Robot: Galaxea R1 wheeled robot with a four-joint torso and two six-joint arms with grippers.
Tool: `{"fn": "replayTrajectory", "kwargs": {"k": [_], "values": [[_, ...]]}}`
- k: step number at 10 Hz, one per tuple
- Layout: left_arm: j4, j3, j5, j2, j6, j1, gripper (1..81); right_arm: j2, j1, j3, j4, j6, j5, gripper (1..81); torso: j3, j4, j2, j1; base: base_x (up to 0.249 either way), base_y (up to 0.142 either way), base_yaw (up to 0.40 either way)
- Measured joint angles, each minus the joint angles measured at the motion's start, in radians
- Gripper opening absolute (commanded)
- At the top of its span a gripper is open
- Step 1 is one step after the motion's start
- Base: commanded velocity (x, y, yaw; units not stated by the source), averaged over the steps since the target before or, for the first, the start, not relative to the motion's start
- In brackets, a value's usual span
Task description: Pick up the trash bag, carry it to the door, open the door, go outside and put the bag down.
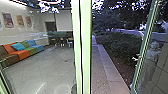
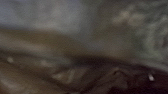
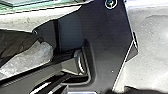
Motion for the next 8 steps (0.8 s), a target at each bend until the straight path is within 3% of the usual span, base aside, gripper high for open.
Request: {"fn": "replayTrajectory", "kwargs": {"k": [3, 4, 8], "values": [[0.000, -0.012, -0.008, -0.002, 0.000, 0.000, 1.0, 0.062, -0.010, -0.052, 0.000, -0.002, 0.001, 81.1, 0.001, 0.086, 0.000, 0.000, 0.000, 0.000, 0.000], [0.000, -0.022, -0.008, -0.002, 0.000, 0.003, 1.0, 0.077, -0.009, -0.063, 0.000, -0.002, 0.004, 81.1, 0.001, 0.104, 0.000, 0.000, 0.000, 0.000, 0.000], [0.000, -0.055, -0.014, 0.005, 0.000, 0.001, 1.0, 0.111, -0.053, -0.136, -0.004, -0.002, 0.029, 81.1, 0.001, 0.107, 0.000, 0.000, 0.000, 0.000, 0.000]]}}
